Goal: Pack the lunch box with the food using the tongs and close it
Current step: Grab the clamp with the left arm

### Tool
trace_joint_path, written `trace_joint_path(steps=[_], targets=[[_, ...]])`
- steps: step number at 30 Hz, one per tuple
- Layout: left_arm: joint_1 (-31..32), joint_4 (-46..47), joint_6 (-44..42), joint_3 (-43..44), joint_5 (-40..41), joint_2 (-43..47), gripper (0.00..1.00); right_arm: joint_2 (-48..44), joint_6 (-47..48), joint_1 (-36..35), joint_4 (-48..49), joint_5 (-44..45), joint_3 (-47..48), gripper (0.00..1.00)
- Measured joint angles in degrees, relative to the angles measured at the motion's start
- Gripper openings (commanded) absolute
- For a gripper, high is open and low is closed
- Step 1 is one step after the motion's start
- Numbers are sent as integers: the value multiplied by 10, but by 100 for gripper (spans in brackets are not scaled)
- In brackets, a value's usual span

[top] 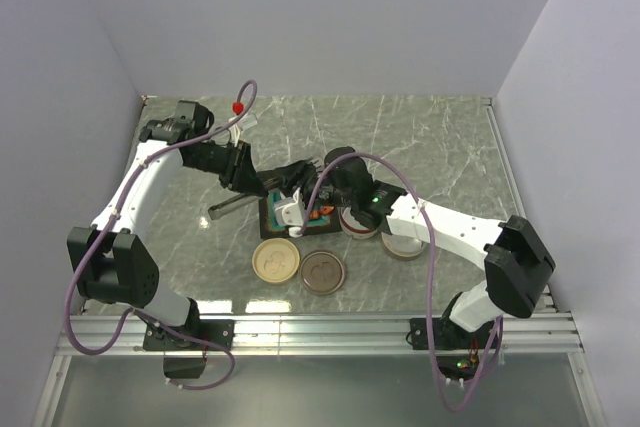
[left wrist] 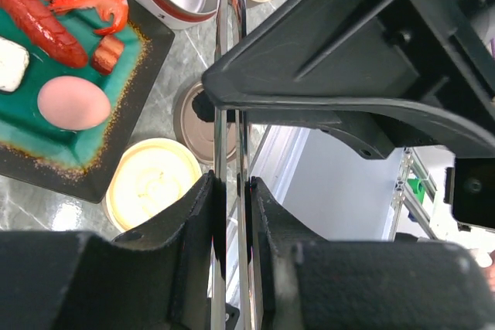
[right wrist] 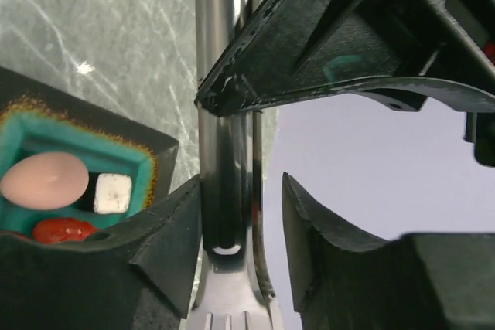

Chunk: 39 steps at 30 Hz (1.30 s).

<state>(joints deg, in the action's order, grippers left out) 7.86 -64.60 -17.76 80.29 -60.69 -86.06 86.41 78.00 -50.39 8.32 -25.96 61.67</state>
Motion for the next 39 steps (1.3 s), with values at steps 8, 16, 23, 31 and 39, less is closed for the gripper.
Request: trace_joint_path(steps=[8, 16, 23, 31, 39], targets=[[4, -25, -21, 1, 0, 0, 25, 0, 28, 0, -48, 1, 13, 11], [15, -25, -29, 1, 13, 0, 43, 1, 22, -2, -89, 7, 32, 0], [30, -23, -36, 1, 39, 6, 54, 2, -5, -2, -106, 25, 61, 0], [47, -6, -28, 0, 75, 18, 49, 2, -11, -2, -132, 26, 64, 0], [68, 15, -19, -7, 105, 26, 36, 2, -10, -2, -140, 26, 66, 0]])
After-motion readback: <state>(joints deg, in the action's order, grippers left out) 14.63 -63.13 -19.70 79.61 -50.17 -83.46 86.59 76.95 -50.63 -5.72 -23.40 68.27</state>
